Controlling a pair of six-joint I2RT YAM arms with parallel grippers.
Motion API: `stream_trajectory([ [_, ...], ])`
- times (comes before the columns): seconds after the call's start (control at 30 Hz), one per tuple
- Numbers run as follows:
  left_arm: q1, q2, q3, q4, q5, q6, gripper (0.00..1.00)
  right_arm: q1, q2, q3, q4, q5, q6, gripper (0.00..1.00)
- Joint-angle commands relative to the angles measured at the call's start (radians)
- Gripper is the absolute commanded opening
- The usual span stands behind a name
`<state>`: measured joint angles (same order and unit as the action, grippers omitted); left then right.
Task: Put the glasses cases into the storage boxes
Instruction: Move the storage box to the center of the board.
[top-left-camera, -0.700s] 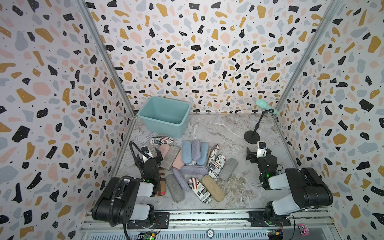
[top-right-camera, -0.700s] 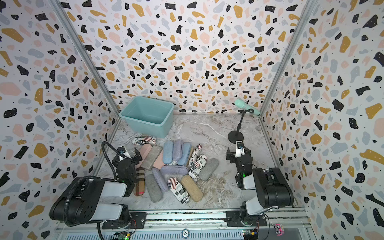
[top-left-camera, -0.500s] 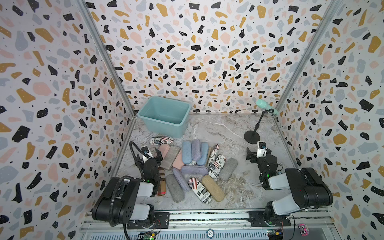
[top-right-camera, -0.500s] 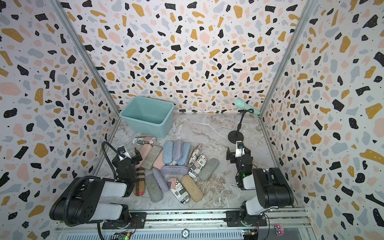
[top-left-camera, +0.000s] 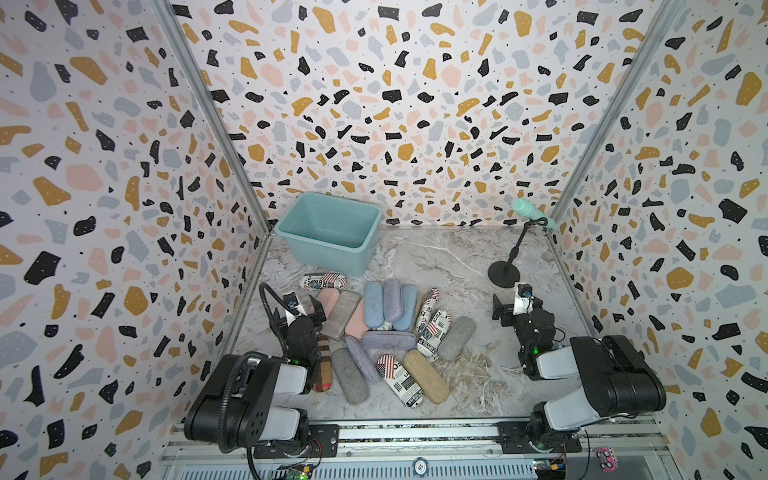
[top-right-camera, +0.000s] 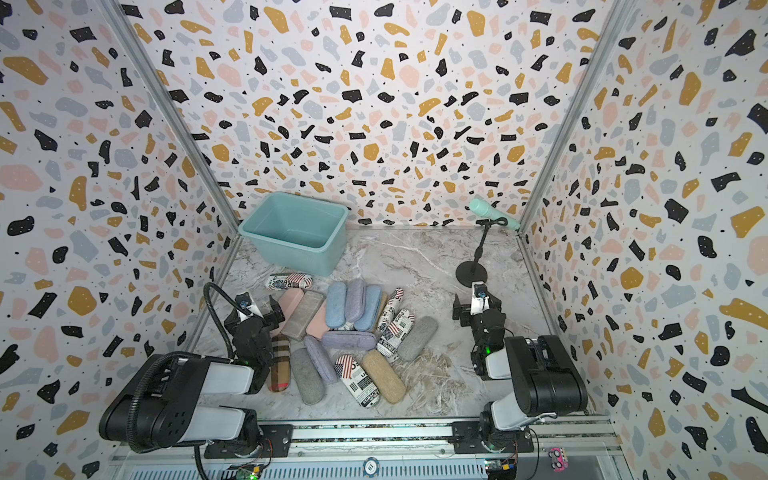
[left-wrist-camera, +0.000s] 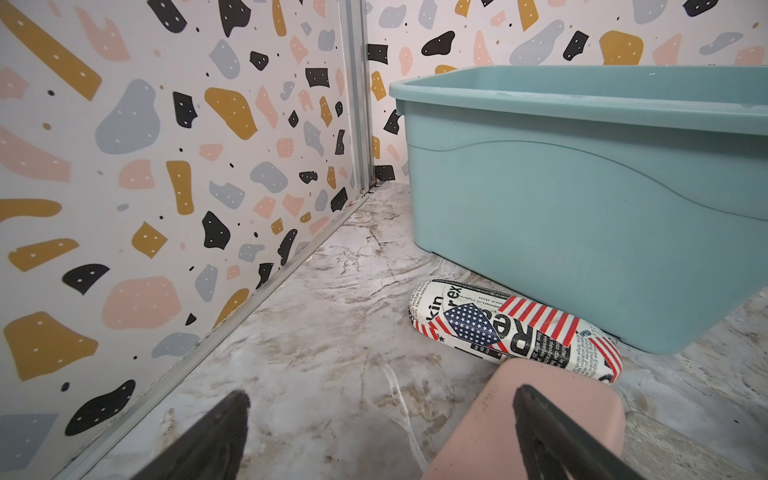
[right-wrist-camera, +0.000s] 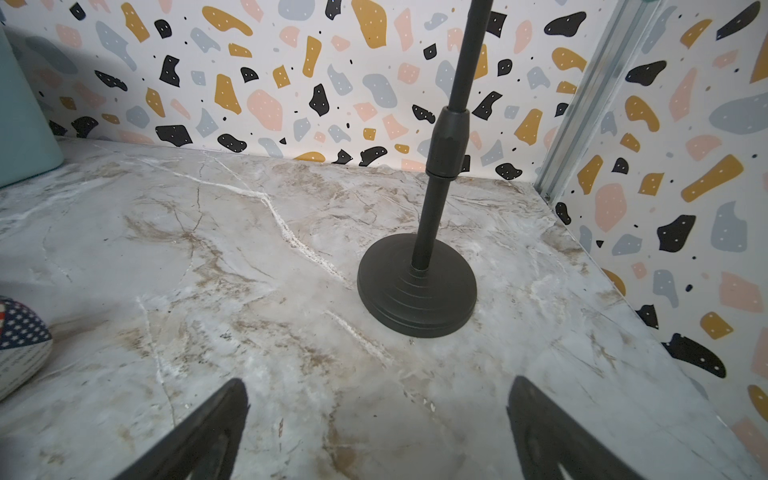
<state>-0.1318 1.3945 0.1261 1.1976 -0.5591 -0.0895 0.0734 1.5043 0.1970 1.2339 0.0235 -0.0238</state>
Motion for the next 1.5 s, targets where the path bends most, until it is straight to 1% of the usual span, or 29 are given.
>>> stream_trajectory([
  [0.0,-0.004,-0.003,0.022,0.031,-0.008,0.011,0.99,0.004,-0.009,0.016,0.005,0.010,0.008,0.99],
  [0.57,-0.003,-0.004,0.020,0.034,-0.004,0.012,0.99,0.003,-0.009,0.015,0.007,0.009,0.013,0.99],
  [0.73,-0.005,-0.007,0.017,0.034,-0.005,0.012,0.99,-0.008,-0.010,0.016,0.002,-0.012,0.014,0.99],
  [0.77,-0.005,-0.013,0.024,0.047,-0.004,0.014,0.99,-0.008,-0.012,0.016,0.002,-0.012,0.012,0.99],
  [0.8,-0.004,-0.036,0.047,0.015,-0.008,0.031,1.00,-0.005,-0.014,0.014,0.005,-0.003,0.010,0.99],
  [0.83,-0.005,-0.099,0.104,-0.145,0.015,0.022,1.00,0.003,-0.018,0.020,0.007,0.037,0.017,0.99],
  [0.87,-0.005,-0.161,0.180,-0.331,0.017,0.022,0.99,0.016,-0.040,0.046,-0.067,0.087,0.021,0.99],
  [0.9,-0.005,-0.204,0.228,-0.430,0.029,0.021,0.99,0.024,-0.062,0.083,-0.146,0.106,0.016,0.99],
  [0.97,-0.005,-0.285,0.333,-0.574,0.103,0.006,1.00,0.049,-0.089,0.163,-0.301,0.127,-0.004,0.99],
  [1.0,-0.005,-0.316,0.390,-0.645,0.125,-0.004,0.99,0.068,-0.099,0.190,-0.342,0.157,-0.020,0.99],
  [1.03,-0.005,-0.349,0.474,-0.751,0.126,-0.041,1.00,0.104,-0.116,0.215,-0.378,0.213,-0.040,0.99],
  [1.07,-0.005,-0.368,0.561,-0.861,0.094,-0.103,0.99,0.141,-0.141,0.231,-0.395,0.275,-0.051,0.99],
  [1.1,-0.005,-0.379,0.643,-0.976,0.055,-0.186,0.99,0.169,-0.169,0.246,-0.416,0.312,-0.052,0.99],
  [1.13,-0.005,-0.383,0.737,-1.100,0.031,-0.263,0.99,0.196,-0.211,0.278,-0.473,0.324,-0.042,0.99],
  [1.17,-0.003,-0.386,0.819,-1.186,0.045,-0.277,0.99,0.210,-0.258,0.332,-0.576,0.318,0.005,0.99],
  [1.2,-0.003,-0.389,0.875,-1.253,0.060,-0.269,0.99,0.208,-0.293,0.390,-0.698,0.274,0.063,0.99],
  [1.27,-0.003,-0.401,0.943,-1.334,0.014,-0.387,0.99,0.161,-0.338,0.499,-0.893,0.092,0.203,0.99],
  [1.3,-0.001,-0.407,0.956,-1.340,0.026,-0.408,1.00,0.138,-0.345,0.524,-0.920,0.028,0.271,0.99],
  [1.33,0.001,-0.417,0.953,-1.320,0.077,-0.407,1.00,0.108,-0.354,0.535,-0.939,-0.040,0.361,0.99],
  [1.37,0.003,-0.418,0.947,-1.290,0.123,-0.413,0.99,0.068,-0.355,0.519,-0.909,-0.143,0.420,0.99],
  [1.4,0.004,-0.415,0.944,-1.279,0.135,-0.440,0.99,0.026,-0.346,0.510,-0.893,-0.229,0.460,0.98],
  [1.43,0.006,-0.400,0.948,-1.280,0.143,-0.467,0.99,-0.013,-0.328,0.514,-0.899,-0.320,0.503,0.91],
  [1.47,0.010,-0.377,0.960,-1.289,0.158,-0.473,0.99,-0.037,-0.306,0.535,-0.929,-0.372,0.520,0.85],
])
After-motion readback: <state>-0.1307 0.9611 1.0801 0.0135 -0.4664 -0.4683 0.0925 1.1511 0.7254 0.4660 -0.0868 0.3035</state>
